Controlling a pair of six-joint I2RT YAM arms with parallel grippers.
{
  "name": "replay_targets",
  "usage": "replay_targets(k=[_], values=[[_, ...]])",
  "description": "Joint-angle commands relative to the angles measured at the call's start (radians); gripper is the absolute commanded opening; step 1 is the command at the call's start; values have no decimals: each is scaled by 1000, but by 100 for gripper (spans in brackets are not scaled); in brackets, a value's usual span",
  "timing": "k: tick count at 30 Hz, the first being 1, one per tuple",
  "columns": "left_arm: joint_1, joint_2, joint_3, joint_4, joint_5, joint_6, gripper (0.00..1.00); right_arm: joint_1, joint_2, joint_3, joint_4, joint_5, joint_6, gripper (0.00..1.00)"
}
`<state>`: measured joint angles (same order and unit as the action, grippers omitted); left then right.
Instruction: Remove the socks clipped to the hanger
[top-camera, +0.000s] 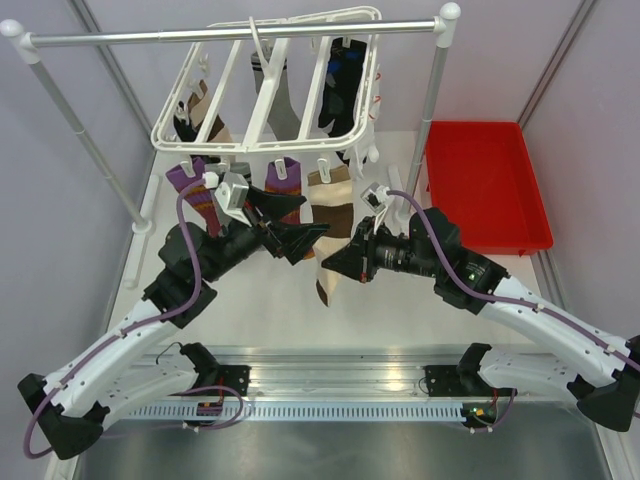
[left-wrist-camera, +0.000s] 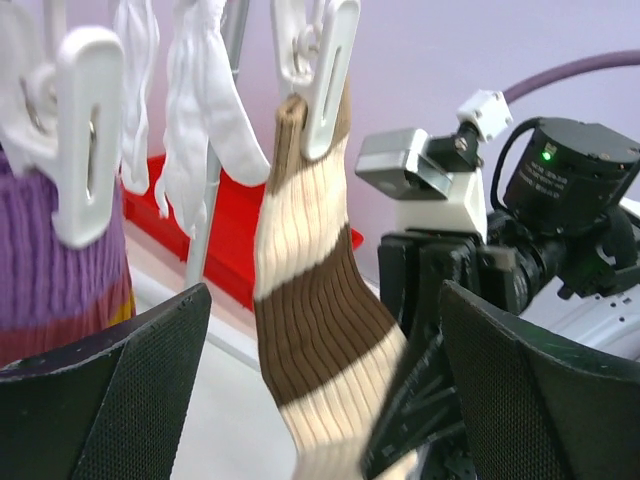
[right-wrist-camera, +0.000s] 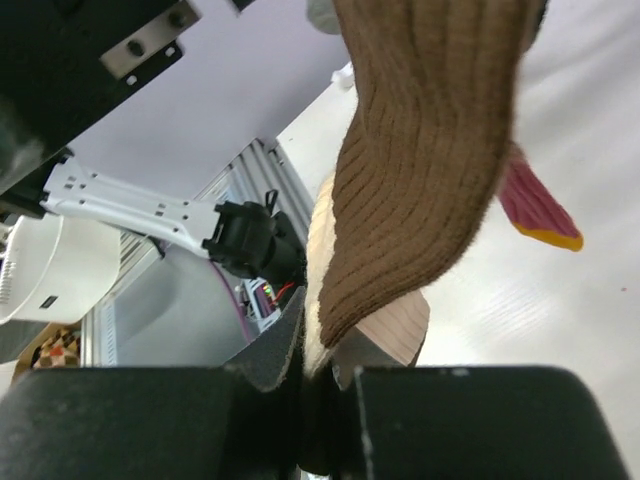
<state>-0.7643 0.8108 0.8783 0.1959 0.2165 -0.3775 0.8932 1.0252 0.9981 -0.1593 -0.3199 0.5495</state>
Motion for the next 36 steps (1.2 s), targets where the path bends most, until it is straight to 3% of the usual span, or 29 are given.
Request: replay_targets(k=[1,13,24,30,36], values=[[-1,42,70,132,-3,52,97,6,-11,56,4,-116,7,11],[-1,200,226,217,9,39,98,6,-11,63,-2,-189,40,9],[0,264,234,321,-78,-35,96,6,-19,54,0,-208,47,8],[-1,283,226,333,-143,-92,92,6,-33,45,-2,-205,50,7],[-1,284,206,366,-186,-142,80,6,-40,39,0,-206,55,7]])
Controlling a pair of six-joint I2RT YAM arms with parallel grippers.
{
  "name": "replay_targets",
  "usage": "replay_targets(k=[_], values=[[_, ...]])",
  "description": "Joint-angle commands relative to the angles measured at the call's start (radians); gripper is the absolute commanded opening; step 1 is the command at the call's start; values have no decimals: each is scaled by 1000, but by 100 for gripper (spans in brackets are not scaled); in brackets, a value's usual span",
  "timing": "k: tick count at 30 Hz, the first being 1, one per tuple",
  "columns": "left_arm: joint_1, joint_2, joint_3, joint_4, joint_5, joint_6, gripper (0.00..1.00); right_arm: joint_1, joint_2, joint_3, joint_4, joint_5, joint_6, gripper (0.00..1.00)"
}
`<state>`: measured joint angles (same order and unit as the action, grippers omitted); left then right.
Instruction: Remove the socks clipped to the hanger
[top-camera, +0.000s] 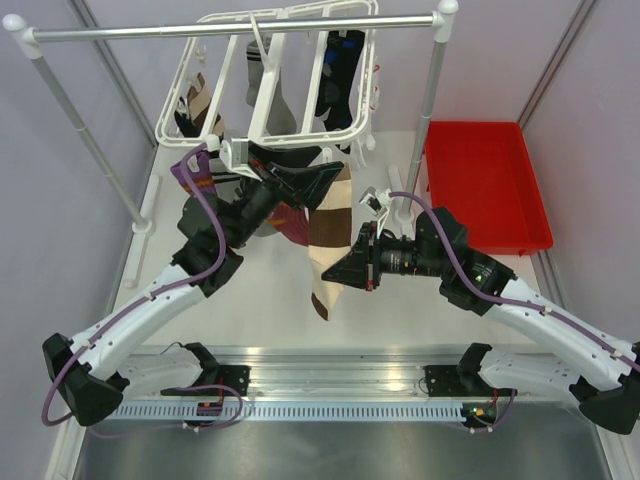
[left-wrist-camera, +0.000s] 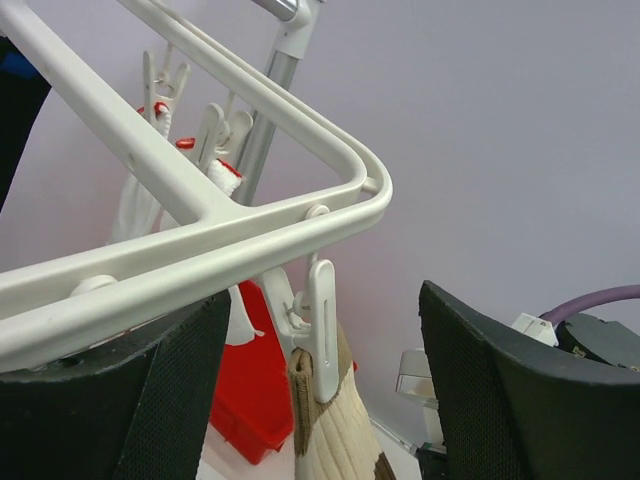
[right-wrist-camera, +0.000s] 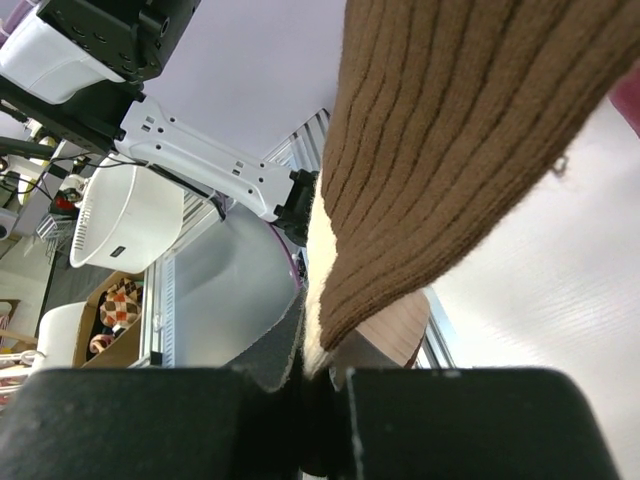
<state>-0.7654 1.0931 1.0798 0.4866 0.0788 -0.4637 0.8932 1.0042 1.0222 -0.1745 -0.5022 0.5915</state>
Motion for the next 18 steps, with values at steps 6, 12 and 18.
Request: replay_targets(k=[6,12,18], values=[[-2,24,20,75,-33,-72,63,6,-19,10,13,-24,14,6],[0,21,20,75,-44,-82,43,4,-21,7,13,-19,14,6],[-2,14,28,60,-54,-93,5,6,-24,3,12,-12,16,6]])
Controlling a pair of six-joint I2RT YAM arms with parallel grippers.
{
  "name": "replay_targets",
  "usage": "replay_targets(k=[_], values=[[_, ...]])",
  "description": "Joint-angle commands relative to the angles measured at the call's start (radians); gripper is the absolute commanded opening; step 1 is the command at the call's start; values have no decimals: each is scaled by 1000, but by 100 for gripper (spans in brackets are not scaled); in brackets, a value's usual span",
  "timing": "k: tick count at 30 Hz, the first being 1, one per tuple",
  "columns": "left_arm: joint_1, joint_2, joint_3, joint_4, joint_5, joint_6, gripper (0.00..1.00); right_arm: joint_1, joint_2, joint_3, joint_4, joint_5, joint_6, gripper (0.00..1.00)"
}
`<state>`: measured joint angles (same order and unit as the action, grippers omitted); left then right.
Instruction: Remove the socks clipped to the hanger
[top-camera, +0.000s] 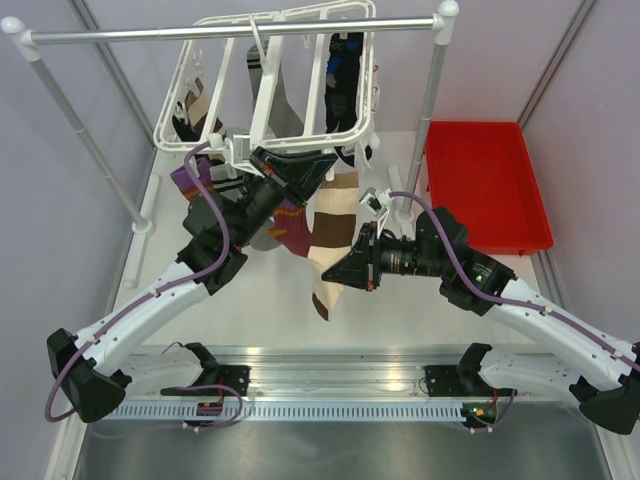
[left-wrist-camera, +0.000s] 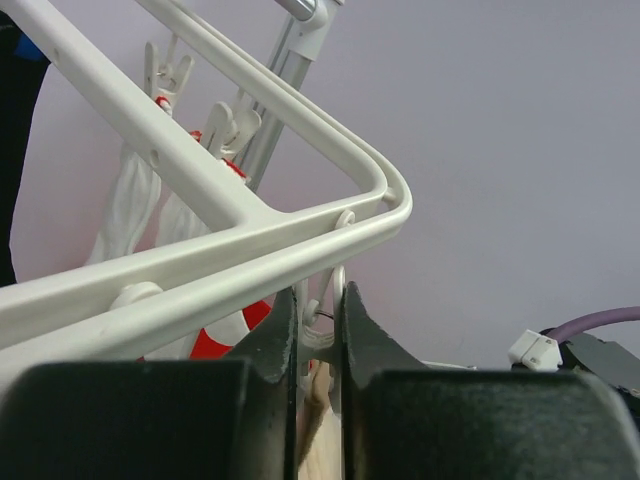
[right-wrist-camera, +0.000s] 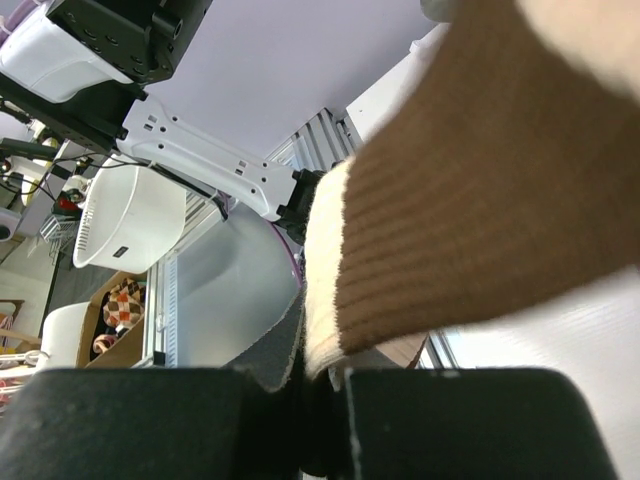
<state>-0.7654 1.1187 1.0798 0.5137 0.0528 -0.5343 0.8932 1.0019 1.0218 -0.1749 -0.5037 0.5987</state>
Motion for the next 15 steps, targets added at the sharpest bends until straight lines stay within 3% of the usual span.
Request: replay_targets(k=[1,7,11,14,15], values=[[0,-16,26,26,-33,-27,3,6,-23,0,14,-1,9,6],[0,-20,28,9,-39,-26,2,6,-40,14,-73,122,-26,3],[-2,-23,40,-14,-30,-23,2,3,-40,122,-316,551,-102,2],[-2,-30,42,-39,-30,-10,2,-63,-26,179,-411,669,-149,3],[0,-30,45,-47,-36,-3,2,-135,-1,185,-426,692,-161,3]])
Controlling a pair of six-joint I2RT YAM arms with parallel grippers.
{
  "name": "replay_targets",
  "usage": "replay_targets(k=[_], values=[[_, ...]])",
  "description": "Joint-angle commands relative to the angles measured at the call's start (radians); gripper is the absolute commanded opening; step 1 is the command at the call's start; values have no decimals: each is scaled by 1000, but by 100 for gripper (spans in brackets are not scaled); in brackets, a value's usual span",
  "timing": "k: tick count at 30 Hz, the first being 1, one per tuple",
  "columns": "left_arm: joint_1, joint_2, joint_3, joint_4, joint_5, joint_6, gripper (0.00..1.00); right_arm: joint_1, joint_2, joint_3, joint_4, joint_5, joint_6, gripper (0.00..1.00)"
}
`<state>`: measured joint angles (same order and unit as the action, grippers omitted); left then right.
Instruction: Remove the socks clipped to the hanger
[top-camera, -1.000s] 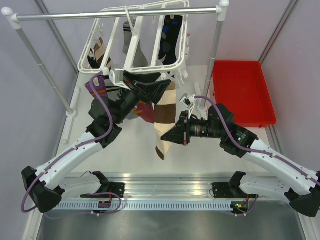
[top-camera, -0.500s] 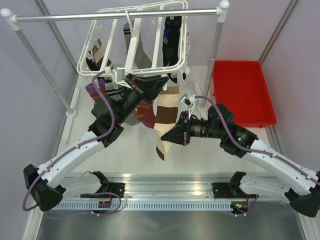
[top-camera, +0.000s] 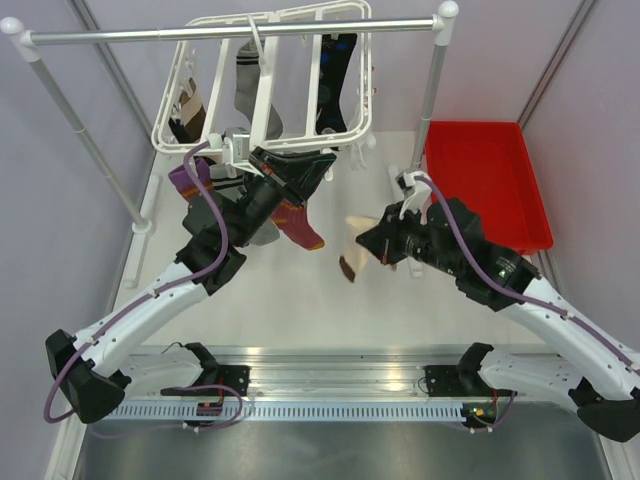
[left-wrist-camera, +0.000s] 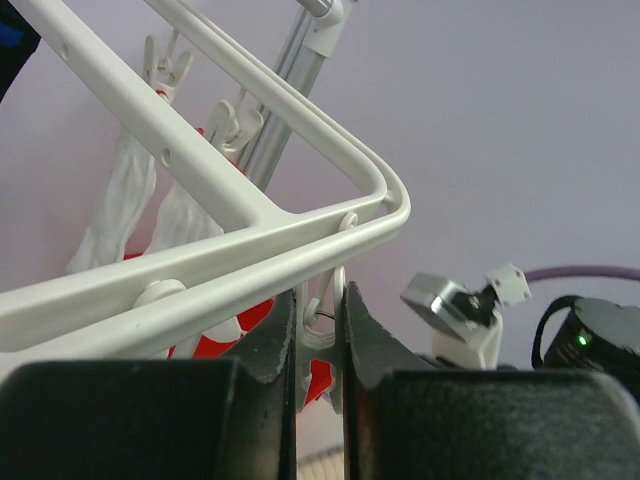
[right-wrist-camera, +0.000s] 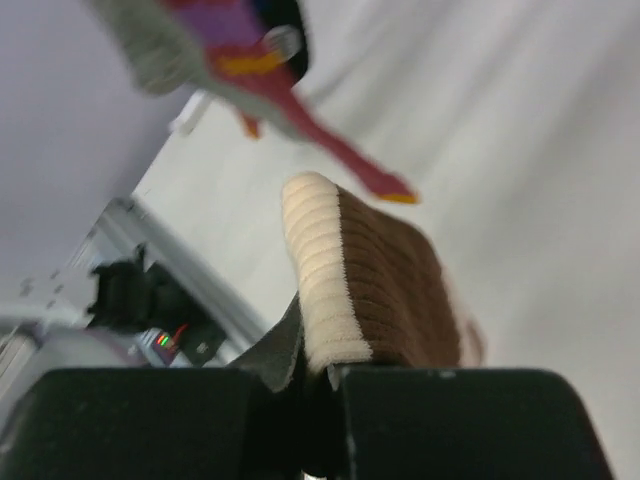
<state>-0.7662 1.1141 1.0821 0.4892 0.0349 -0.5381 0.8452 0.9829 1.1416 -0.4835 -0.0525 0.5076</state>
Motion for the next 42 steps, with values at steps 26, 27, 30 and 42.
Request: replay_targets(k=[26,27,30,42], values=[[-2,-7,87,-120,0,35,2,-916,579,277,75,180,-17,84],[-1,-8,87,-126,0,38,2,-917,594,283,75,154,-17,88],[-1,-13,85,-132,-1,41,2,-905,536,223,135,80,-12,94],[-2,-17,98,-147,-1,44,2,-623,56,-328,716,-314,-18,97]])
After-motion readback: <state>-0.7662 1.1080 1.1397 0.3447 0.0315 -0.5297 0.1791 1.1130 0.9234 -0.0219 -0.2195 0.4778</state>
